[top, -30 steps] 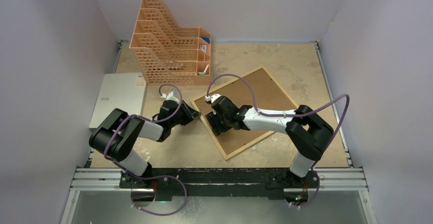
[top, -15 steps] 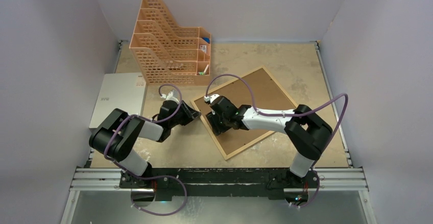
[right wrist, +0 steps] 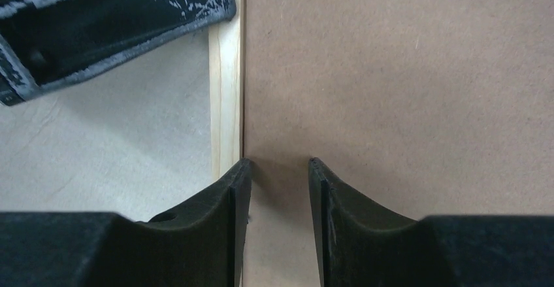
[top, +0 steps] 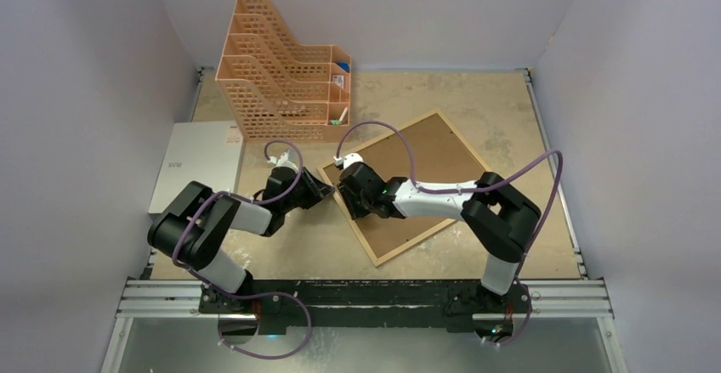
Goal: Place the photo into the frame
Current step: Install the photo frame at the center of the board.
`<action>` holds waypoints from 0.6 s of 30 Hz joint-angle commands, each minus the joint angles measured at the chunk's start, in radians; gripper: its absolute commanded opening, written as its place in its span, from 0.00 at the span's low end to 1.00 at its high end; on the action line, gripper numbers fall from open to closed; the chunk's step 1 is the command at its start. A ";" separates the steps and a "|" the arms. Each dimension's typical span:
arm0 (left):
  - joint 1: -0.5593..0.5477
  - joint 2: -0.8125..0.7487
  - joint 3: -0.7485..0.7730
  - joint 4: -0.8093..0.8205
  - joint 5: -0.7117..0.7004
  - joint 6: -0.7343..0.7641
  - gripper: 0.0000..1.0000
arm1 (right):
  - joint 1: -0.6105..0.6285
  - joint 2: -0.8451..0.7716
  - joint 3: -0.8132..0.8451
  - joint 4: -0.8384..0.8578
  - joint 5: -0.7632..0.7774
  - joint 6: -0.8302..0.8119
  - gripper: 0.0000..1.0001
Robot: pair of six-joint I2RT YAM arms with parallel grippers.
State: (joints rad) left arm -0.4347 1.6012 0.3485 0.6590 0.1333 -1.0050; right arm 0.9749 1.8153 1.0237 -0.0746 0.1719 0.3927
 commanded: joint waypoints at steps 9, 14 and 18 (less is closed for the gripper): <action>-0.009 0.054 -0.073 -0.361 -0.074 0.083 0.22 | 0.009 0.117 -0.101 -0.117 -0.090 0.069 0.42; -0.009 0.050 -0.073 -0.360 -0.070 0.091 0.24 | 0.005 0.019 -0.082 -0.150 -0.067 0.084 0.48; -0.009 0.059 -0.075 -0.354 -0.072 0.091 0.25 | 0.005 -0.055 -0.058 -0.212 -0.028 0.088 0.53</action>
State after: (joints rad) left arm -0.4389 1.5875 0.3485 0.6460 0.1261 -1.0027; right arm 0.9672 1.7660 1.0058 -0.0422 0.1921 0.4347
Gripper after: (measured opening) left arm 0.239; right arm 0.513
